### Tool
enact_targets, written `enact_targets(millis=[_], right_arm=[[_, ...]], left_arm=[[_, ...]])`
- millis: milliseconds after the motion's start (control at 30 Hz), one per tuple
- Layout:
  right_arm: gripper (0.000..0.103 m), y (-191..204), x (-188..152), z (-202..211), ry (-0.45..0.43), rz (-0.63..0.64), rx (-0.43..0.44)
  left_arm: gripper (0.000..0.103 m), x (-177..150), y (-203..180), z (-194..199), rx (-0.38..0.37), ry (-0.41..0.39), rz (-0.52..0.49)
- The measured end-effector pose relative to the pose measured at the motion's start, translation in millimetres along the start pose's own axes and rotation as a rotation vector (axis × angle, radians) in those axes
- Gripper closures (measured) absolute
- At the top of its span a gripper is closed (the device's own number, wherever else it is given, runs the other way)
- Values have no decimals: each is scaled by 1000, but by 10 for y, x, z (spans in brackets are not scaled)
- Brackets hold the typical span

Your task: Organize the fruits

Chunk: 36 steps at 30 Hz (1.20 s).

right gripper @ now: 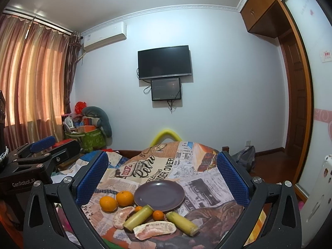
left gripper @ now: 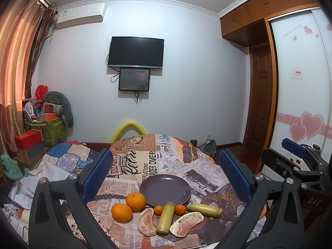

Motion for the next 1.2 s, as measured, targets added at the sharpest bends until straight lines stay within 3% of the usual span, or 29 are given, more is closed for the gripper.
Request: enact_targets(millis=[1200], right_arm=[[0,10,41,-20,6,-2,6]], left_arm=[[0,-1,18,25,10,-1,-9]])
Point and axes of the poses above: each gripper's, at about its wrist camera, not at the fingertips, and z roughly against the way its jaws point, y to its left, x to its top, the point moved 1 cm from there along -z, roughly the way its jaws point, and after that the axes turned 12 degrees about -y, right-handed, at the moved point
